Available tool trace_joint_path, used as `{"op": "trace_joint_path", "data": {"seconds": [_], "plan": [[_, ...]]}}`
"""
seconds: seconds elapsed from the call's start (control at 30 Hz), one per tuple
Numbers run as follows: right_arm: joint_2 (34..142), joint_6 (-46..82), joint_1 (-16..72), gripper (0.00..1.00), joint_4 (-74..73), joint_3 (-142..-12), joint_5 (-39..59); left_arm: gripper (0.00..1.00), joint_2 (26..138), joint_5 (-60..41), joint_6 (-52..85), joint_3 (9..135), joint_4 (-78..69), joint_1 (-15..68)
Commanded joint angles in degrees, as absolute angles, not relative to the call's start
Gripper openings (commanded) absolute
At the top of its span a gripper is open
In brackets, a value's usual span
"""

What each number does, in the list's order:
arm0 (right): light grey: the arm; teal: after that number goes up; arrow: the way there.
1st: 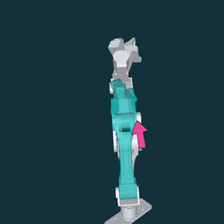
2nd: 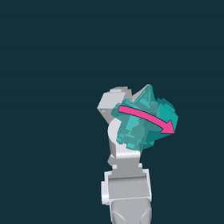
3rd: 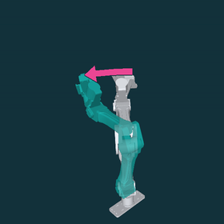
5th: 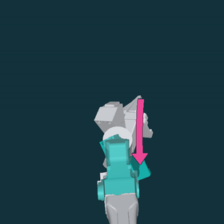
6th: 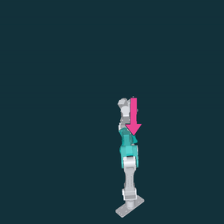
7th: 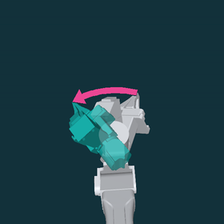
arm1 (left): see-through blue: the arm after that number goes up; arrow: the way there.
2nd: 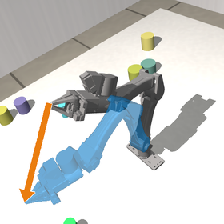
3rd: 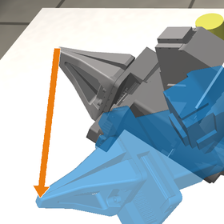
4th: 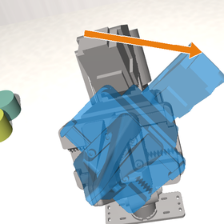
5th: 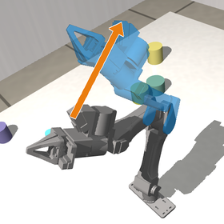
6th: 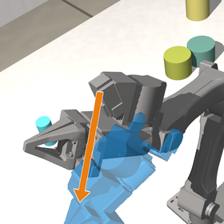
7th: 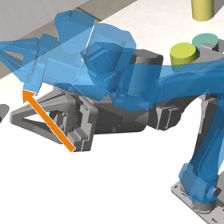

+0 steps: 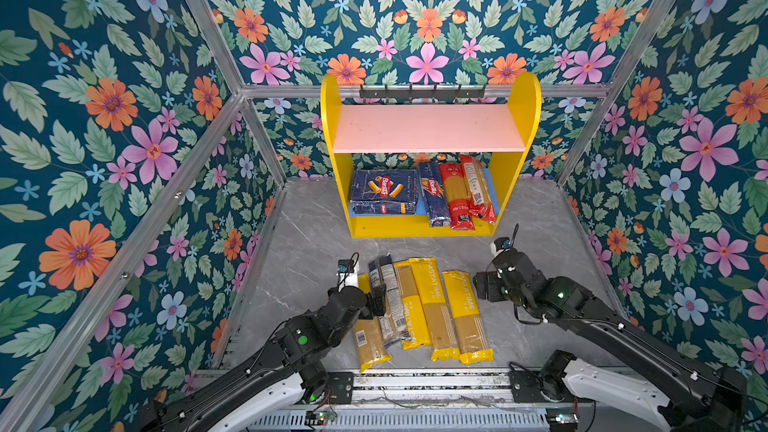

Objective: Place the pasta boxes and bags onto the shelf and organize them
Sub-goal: 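Withdraw the right gripper from the shelf back down to the yellow pile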

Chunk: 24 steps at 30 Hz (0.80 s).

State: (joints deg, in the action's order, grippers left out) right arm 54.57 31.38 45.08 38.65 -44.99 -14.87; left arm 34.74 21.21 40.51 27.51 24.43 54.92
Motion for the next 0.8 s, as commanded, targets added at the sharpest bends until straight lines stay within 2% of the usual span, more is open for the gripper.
{"op": "trace_joint_path", "data": {"seconds": [0.0,0.3,0.5,0.77], "plan": [[54.31,40.88,50.67,0.89,41.21,-41.75,-19.99,1.00,33.87,18.80,42.98,26.31,24.86,54.93],[58.09,56.62,66.58,0.92,39.59,-34.28,-23.97,0.98,32.60,9.60,46.54,20.83,17.97,57.12],[61.05,63.49,72.53,0.93,38.82,-32.23,-24.95,0.98,34.26,10.95,49.39,18.78,14.52,63.58],[63.85,67.57,75.23,0.93,37.74,-30.63,-25.03,0.98,42.86,16.77,50.80,20.06,9.72,75.29]]}}
